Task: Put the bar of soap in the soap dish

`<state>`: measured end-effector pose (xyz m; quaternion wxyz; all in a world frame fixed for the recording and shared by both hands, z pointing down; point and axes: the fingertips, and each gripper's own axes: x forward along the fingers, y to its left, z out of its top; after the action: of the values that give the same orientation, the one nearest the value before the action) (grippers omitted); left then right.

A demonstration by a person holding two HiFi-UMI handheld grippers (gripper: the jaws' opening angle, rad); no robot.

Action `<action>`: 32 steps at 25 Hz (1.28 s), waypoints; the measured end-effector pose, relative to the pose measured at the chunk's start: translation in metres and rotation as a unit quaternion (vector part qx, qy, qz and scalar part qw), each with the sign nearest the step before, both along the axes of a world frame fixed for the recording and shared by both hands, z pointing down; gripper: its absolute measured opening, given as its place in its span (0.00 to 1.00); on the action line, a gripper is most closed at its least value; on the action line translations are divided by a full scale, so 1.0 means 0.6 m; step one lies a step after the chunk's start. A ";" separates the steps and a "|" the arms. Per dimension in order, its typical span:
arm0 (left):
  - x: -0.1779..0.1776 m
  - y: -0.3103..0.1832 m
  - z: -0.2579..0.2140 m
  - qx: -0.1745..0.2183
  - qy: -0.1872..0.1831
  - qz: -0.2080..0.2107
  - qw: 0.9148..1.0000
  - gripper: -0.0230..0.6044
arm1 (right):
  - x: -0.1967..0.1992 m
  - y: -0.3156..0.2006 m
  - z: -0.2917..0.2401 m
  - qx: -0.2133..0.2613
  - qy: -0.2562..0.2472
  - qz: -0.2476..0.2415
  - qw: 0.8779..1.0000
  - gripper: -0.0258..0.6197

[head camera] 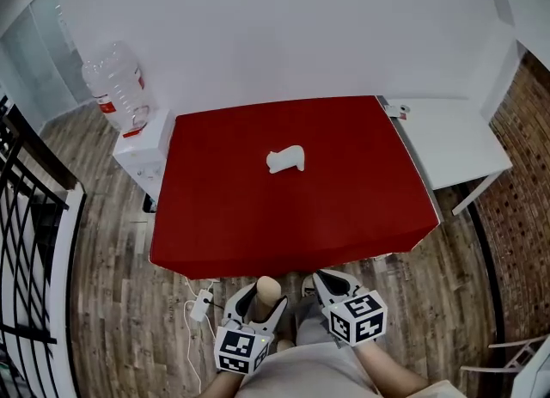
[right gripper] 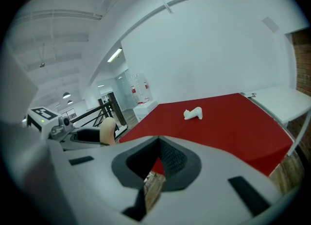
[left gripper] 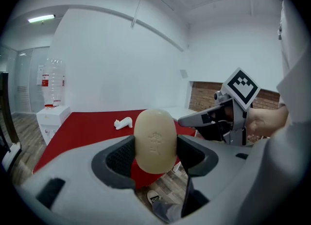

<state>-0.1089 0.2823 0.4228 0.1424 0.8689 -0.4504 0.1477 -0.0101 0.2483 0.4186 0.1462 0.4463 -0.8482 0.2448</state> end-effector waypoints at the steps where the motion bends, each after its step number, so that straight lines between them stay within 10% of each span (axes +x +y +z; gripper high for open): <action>1: 0.002 -0.022 0.003 -0.001 -0.001 -0.002 1.000 0.48 | 0.003 -0.024 -0.001 0.002 0.002 -0.002 1.000 0.05; 15: 0.053 -0.369 -0.017 0.002 -0.005 -0.049 0.999 0.48 | 0.053 -0.372 -0.027 0.007 0.007 -0.061 0.998 0.05; 32: 0.047 -0.494 -0.024 -0.014 -0.010 -0.037 0.999 0.48 | 0.023 -0.478 -0.020 -0.011 0.006 -0.058 0.998 0.05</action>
<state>-0.0809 -0.0143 0.4085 0.1555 0.8482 -0.4812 0.1573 0.0034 -0.0388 0.4069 0.1703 0.3964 -0.8688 0.2430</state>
